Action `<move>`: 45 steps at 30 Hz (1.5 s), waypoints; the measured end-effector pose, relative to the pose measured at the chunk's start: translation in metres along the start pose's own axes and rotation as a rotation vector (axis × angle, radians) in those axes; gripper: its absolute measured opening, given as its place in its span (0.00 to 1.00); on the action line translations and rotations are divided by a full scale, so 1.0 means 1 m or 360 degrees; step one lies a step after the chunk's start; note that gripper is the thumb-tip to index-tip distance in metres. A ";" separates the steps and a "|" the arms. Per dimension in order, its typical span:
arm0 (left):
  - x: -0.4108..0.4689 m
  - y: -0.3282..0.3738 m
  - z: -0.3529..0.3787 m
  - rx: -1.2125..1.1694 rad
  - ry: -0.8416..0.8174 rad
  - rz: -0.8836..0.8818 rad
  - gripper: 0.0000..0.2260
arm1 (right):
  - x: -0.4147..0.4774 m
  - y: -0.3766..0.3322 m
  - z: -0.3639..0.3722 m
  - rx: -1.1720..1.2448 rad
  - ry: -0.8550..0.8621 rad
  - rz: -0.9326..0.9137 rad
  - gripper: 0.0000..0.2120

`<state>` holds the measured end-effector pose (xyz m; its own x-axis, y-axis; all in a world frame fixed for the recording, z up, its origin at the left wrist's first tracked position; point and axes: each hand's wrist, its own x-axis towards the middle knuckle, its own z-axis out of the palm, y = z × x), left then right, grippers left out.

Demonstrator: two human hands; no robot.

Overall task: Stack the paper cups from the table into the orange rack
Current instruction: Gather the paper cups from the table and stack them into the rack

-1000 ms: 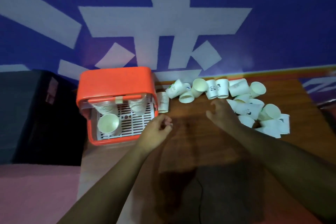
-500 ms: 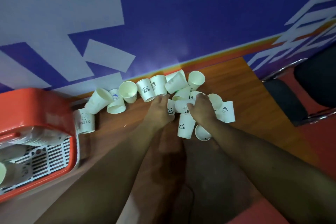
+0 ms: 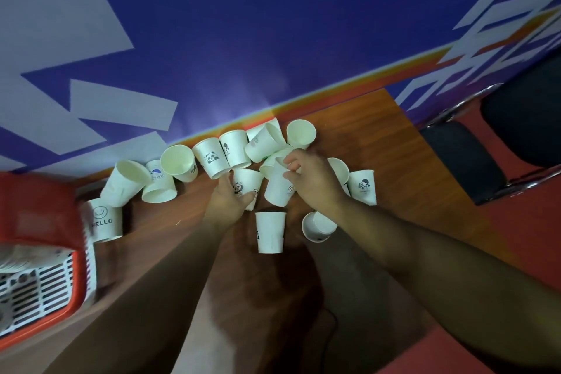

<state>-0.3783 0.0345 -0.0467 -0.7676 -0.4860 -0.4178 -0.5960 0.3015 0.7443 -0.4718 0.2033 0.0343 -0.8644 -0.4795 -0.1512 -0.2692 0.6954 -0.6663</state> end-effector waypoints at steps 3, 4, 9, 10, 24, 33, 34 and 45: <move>-0.025 -0.002 -0.028 -0.0317 0.0114 0.0007 0.25 | -0.006 -0.016 -0.001 -0.0001 0.0035 -0.0035 0.06; -0.038 -0.002 -0.039 -0.0414 0.0120 0.0024 0.24 | -0.010 -0.024 0.002 -0.0013 0.0032 -0.0061 0.05; -0.102 -0.026 -0.106 -0.0787 0.0179 0.0147 0.27 | -0.035 -0.076 0.032 0.0041 -0.0085 -0.0205 0.05; -0.116 -0.032 -0.122 -0.0807 0.0199 0.0187 0.29 | -0.040 -0.090 0.039 0.0096 -0.0158 -0.0212 0.05; -0.265 -0.193 -0.300 -0.0701 0.0774 0.0271 0.35 | -0.125 -0.274 0.193 0.0364 -0.0636 -0.0742 0.12; -0.247 -0.244 -0.359 -0.0587 0.0918 0.0267 0.35 | -0.142 -0.332 0.257 0.0372 -0.0484 -0.0827 0.25; -0.242 -0.246 -0.362 -0.0561 0.0912 0.0269 0.35 | -0.142 -0.334 0.262 0.0373 -0.0460 -0.0820 0.25; -0.201 -0.294 -0.359 -0.0219 0.0634 0.0227 0.31 | -0.138 -0.339 0.287 0.0360 -0.0294 -0.0833 0.25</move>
<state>0.0364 -0.2511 0.0059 -0.6730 -0.7338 -0.0927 -0.4333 0.2895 0.8535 -0.1392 -0.1198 0.0710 -0.5478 -0.8267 0.1284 -0.5248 0.2201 -0.8223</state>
